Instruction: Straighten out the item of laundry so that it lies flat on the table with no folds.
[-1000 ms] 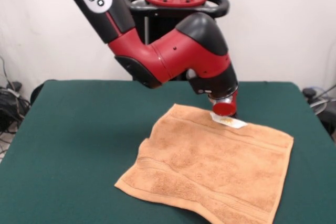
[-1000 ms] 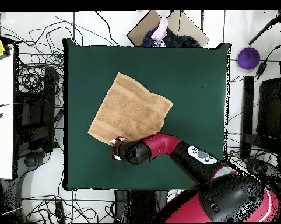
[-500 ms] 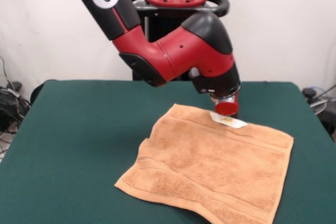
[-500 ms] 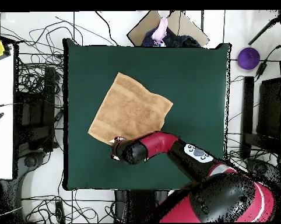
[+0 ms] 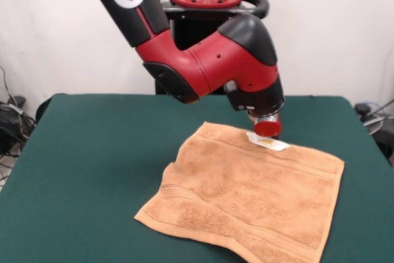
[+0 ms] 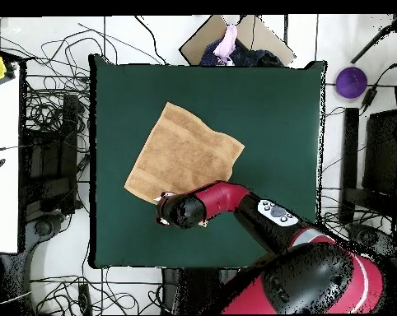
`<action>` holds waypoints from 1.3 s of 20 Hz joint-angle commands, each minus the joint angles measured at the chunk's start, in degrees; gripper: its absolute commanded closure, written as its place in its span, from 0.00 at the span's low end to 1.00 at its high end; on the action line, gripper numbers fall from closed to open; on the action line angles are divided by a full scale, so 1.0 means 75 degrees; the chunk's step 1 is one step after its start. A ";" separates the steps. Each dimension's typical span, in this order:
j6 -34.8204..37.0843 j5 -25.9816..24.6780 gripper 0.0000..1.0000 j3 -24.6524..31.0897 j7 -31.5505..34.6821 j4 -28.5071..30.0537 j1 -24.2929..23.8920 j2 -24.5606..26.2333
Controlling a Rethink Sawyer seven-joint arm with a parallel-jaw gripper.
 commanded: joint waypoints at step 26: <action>0.0433 -0.1383 1.00 -0.1301 -0.0456 -0.2849 -0.1149 0.0317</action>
